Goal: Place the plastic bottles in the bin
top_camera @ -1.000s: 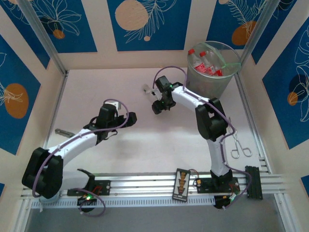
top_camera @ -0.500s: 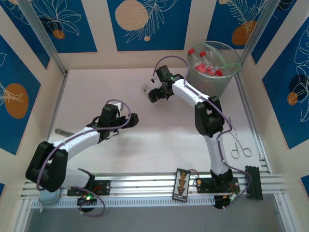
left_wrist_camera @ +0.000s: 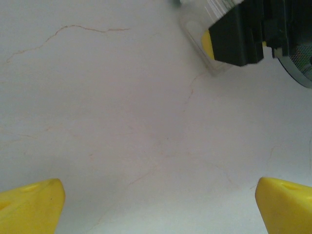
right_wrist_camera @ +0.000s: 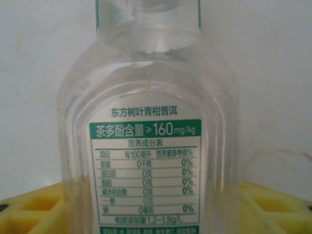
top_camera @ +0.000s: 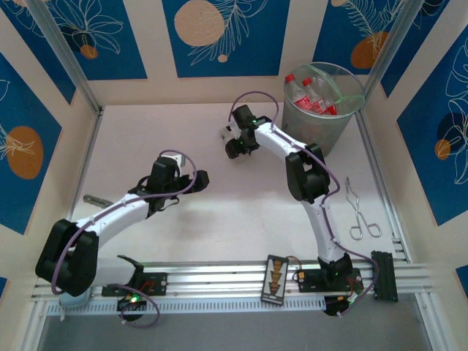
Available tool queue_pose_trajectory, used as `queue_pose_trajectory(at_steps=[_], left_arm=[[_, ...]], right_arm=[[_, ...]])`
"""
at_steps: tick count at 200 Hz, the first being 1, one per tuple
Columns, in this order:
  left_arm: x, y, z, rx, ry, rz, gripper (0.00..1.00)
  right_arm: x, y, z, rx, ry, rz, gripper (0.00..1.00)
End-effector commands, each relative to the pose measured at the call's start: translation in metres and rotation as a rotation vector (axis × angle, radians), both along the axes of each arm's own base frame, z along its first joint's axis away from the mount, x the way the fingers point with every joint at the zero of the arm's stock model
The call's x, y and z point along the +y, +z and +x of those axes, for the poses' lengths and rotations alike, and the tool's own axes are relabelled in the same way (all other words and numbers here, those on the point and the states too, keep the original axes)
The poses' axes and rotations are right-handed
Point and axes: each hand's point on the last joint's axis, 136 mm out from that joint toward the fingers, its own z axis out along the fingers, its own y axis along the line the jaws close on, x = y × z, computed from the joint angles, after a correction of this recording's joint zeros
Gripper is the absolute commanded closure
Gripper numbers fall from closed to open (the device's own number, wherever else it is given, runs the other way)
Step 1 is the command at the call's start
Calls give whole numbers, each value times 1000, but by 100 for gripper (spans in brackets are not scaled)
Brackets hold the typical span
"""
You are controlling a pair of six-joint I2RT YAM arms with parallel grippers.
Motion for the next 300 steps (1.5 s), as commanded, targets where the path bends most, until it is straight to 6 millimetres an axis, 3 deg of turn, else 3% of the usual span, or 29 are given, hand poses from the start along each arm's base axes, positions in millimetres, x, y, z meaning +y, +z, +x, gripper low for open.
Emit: queue_pose_trajectory(at_steps=[1, 24, 65, 95, 109, 124, 140, 170, 208, 230, 266, 300], left_arm=[[6, 5, 5, -17, 24, 6, 0], [3, 4, 5, -12, 17, -9, 0], [6, -2, 2, -8, 28, -10, 0], [2, -3, 4, -4, 16, -15, 0], [1, -4, 5, -4, 14, -20, 0], [2, -4, 5, -5, 15, -18, 0], [2, -6, 4, -2, 16, -16, 0], [3, -5, 3, -7, 17, -15, 0], [4, -2, 3, -11, 16, -10, 0], [7, -1, 2, -13, 18, 14, 0], [6, -1, 4, -12, 13, 12, 0], [6, -2, 5, -7, 11, 19, 0]], right_arm=[[-3, 31, -19, -39, -13, 24, 40], [-17, 32, -46, -10, -39, 9, 40], [-43, 27, -113, 62, -88, -19, 40], [-59, 18, -141, 106, -102, -60, 40], [-65, 18, -149, 122, -99, -78, 36], [-67, 23, -153, 130, -85, -83, 23], [-69, 36, -149, 113, -85, -90, 17], [-61, 62, -126, 72, -70, -69, 18], [-56, 63, -95, 84, -76, -125, 21], [-42, 67, -80, 76, -73, -93, 22], [-38, 46, -68, 122, -95, -132, 28], [-37, 26, -71, 160, -106, -136, 28]])
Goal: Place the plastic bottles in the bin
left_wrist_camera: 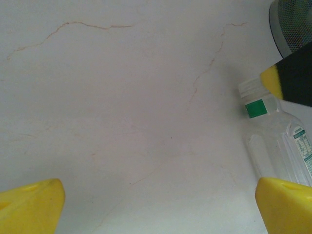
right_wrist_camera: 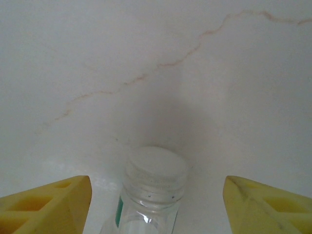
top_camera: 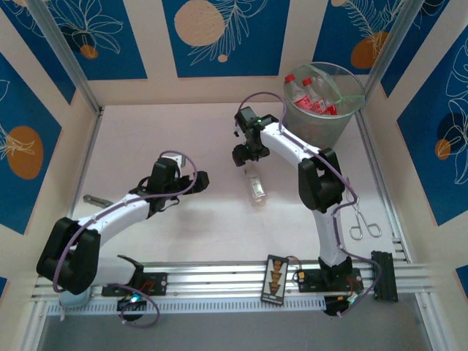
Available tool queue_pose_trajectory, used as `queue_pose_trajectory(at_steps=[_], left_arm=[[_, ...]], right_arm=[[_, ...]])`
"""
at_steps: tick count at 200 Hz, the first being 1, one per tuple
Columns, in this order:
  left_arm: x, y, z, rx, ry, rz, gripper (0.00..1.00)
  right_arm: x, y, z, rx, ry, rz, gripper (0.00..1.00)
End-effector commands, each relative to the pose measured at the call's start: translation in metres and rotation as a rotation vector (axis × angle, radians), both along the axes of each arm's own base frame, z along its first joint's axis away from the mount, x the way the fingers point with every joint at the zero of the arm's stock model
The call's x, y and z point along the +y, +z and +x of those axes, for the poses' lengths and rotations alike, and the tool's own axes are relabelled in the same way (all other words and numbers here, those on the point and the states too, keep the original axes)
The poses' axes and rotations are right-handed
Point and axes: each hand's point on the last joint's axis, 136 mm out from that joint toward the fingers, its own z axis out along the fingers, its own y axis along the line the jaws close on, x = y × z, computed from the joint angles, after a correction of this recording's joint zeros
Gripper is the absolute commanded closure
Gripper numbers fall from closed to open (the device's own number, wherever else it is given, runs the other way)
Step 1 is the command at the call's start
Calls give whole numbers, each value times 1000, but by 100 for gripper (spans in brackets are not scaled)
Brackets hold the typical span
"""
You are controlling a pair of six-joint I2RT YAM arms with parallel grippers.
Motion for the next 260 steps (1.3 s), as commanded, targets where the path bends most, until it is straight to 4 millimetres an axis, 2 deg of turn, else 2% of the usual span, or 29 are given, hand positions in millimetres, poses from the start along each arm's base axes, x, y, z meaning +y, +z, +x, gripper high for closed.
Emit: queue_pose_trajectory(at_steps=[1, 90, 133, 160, 194, 220, 236, 260], left_arm=[[6, 3, 4, -8, 11, 16, 0], [6, -1, 3, -6, 13, 9, 0], [7, -3, 2, -3, 18, 9, 0], [8, -4, 2, -4, 18, 10, 0], [9, -3, 1, -7, 21, 12, 0], [9, -2, 0, -6, 20, 10, 0], [10, -2, 0, -8, 20, 13, 0], [9, -2, 2, -7, 21, 9, 0]], right_arm=[[-2, -9, -9, 50, -20, -9, 28], [2, -50, -30, 152, -56, 2, 33], [-1, -59, -30, 156, -66, -16, 38], [-1, -57, -27, 134, -64, -23, 43], [1, -35, -21, 79, -46, -17, 52], [2, -9, -15, 28, -29, 0, 56], [6, 21, -11, -22, -9, 44, 58], [18, 81, -9, -118, 48, 147, 61]])
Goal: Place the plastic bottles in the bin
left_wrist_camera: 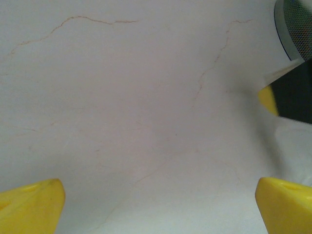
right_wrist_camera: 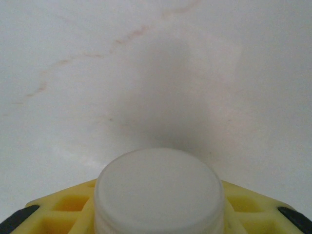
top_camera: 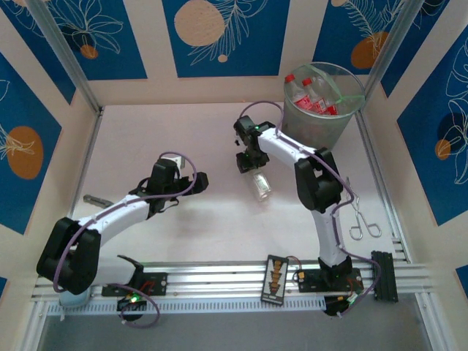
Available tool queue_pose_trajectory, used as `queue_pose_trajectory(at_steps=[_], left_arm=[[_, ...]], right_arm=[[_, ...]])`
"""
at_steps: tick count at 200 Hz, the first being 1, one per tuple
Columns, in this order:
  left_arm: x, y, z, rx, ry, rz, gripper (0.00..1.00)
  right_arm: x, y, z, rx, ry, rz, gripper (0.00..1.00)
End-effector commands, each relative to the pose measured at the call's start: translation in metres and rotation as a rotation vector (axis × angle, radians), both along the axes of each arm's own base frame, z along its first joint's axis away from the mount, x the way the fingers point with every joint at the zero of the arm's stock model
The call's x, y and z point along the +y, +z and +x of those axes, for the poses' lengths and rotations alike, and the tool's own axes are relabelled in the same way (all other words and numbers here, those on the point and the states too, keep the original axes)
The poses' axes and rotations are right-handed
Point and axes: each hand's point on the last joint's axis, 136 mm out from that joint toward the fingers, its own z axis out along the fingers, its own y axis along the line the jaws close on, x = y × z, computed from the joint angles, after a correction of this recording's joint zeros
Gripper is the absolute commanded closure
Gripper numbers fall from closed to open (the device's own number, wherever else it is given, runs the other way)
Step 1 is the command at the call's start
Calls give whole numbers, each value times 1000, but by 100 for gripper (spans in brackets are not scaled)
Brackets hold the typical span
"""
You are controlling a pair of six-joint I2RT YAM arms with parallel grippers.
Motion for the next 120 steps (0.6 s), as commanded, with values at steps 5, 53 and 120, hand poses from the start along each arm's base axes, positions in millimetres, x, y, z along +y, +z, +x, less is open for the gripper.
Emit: queue_pose_trajectory(at_steps=[5, 53, 120], left_arm=[[5, 3, 4, -16, 15, 3, 0], [0, 3, 9, -11, 3, -8, 0], [-9, 7, 18, -21, -9, -41, 0]], right_arm=[[19, 106, 8, -183, 77, 157, 61], [-4, 248, 22, -531, 245, 137, 62], [-83, 403, 83, -1007, 160, 149, 72]])
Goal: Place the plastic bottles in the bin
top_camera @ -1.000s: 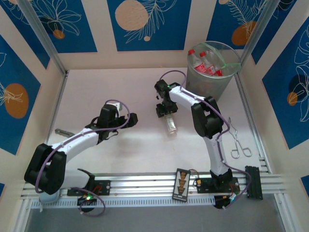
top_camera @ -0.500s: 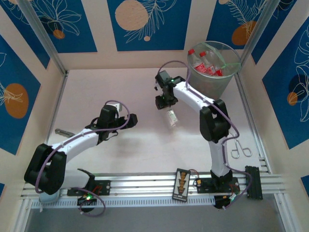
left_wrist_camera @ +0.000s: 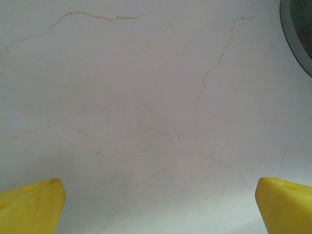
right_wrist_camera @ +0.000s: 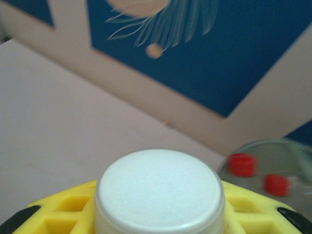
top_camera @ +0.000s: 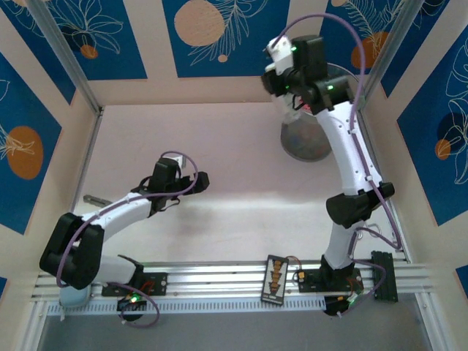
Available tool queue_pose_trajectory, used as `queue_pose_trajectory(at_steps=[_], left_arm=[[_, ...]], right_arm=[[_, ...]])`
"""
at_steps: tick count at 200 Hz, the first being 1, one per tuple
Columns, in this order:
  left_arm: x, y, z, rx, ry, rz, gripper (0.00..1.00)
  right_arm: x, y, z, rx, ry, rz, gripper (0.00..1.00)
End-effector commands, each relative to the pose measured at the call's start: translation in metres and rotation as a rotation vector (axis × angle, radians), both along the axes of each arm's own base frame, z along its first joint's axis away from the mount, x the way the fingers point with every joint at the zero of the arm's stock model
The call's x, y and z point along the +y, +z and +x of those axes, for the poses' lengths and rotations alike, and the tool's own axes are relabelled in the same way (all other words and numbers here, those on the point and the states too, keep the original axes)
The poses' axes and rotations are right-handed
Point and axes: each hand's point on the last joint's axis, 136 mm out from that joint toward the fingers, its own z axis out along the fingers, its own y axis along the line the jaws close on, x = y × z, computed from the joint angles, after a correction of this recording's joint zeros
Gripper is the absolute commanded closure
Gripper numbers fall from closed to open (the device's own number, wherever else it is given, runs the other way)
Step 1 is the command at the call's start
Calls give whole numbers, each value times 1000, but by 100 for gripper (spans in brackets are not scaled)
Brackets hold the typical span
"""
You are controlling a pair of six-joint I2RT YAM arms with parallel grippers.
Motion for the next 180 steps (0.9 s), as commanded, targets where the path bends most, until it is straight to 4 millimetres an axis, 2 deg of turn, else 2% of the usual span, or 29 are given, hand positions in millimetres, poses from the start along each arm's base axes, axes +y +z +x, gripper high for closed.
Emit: queue_pose_trajectory(at_steps=[1, 16, 35, 60, 91, 128, 157, 180], left_arm=[[-6, 14, 13, -39, -5, -43, 0], [-6, 13, 12, -37, -3, -48, 0], [-3, 14, 11, -40, 4, -41, 0], [-1, 18, 11, -49, 8, -32, 0], [2, 22, 8, -57, 14, -21, 0], [10, 21, 3, -57, 28, 1, 0], [13, 20, 1, -56, 35, 12, 0], [13, 19, 1, -51, 34, 13, 0]], right_arm=[[-18, 33, 20, -124, 8, -2, 72], [-43, 46, 37, -179, -30, 8, 73], [-70, 43, 60, -211, -100, -44, 73], [-104, 17, 91, -190, -211, -108, 73], [-127, -25, 114, -119, -256, -80, 73], [-141, -69, 116, -31, -273, -44, 72], [-148, -93, 105, 16, -284, -29, 71], [-152, -121, 97, 75, -277, -36, 69]])
